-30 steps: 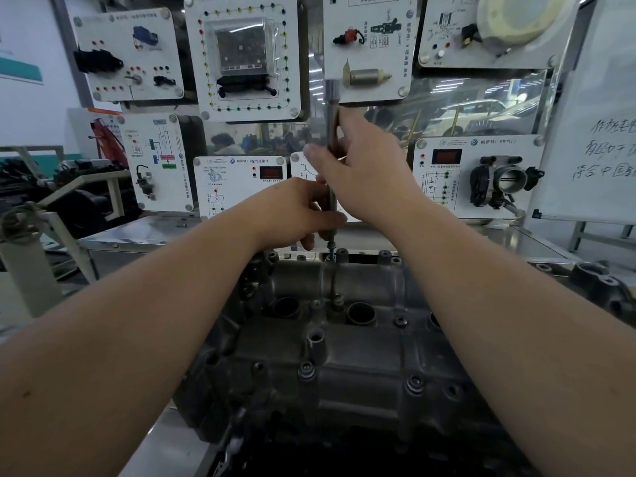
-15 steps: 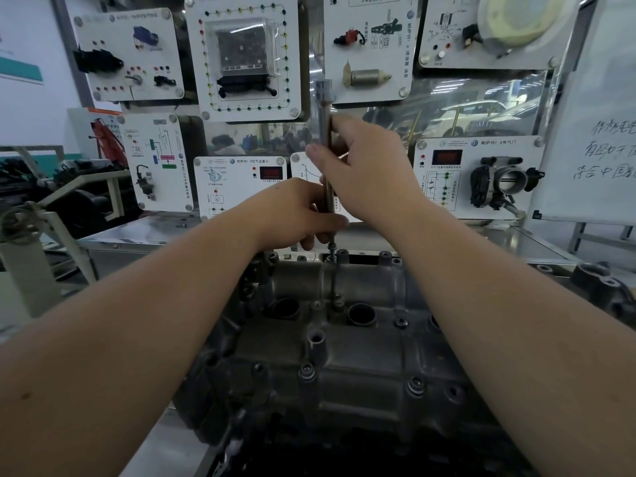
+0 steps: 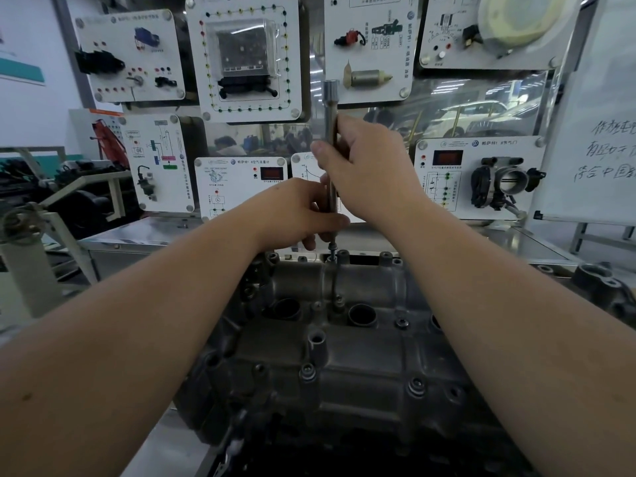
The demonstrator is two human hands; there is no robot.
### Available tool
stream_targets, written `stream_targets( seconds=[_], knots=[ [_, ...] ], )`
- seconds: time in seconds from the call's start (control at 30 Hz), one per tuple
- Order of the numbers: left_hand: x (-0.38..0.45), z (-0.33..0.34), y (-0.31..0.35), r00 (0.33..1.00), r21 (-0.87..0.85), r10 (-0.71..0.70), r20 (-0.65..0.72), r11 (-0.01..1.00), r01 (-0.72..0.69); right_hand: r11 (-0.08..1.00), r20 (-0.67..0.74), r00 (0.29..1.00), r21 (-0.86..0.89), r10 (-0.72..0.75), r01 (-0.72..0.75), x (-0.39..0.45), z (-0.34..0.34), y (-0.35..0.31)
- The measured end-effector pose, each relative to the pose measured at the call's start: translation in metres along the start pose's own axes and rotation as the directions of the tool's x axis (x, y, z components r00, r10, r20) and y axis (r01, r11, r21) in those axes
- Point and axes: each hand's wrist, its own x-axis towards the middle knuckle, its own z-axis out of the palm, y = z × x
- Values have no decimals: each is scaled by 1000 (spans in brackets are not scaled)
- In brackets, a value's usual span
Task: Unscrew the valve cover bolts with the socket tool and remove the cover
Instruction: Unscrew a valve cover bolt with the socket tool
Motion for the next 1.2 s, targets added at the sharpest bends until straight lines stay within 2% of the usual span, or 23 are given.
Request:
stream_targets(
  seconds=[0.23,0.4,0.7,0.9,1.1,1.2],
  knots=[
    [0,-1,-1,1000,5,-2,14,1000,2,999,67,997,8,33,-33,0,0,-2],
    [2,0,-3,1000,22,7,-7,1000,-7,1000,11,1000,-16,-25,25,-2,-1,-2],
    [1,0,-2,1000,13,-11,6,1000,11,999,92,995,-10,49,-48,1,-1,-2],
    [2,1,-2,1000,16,-3,-7,1000,3,999,13,999,-10,-36,36,-1,-2,-1],
    [1,0,-2,1000,15,-10,27,1000,10,996,50,995,4,85,-86,2,1,0],
    [1,0,-3,1000,31,-3,8,1000,3,999,58,998,10,36,-36,0,1,0]
  ],
)
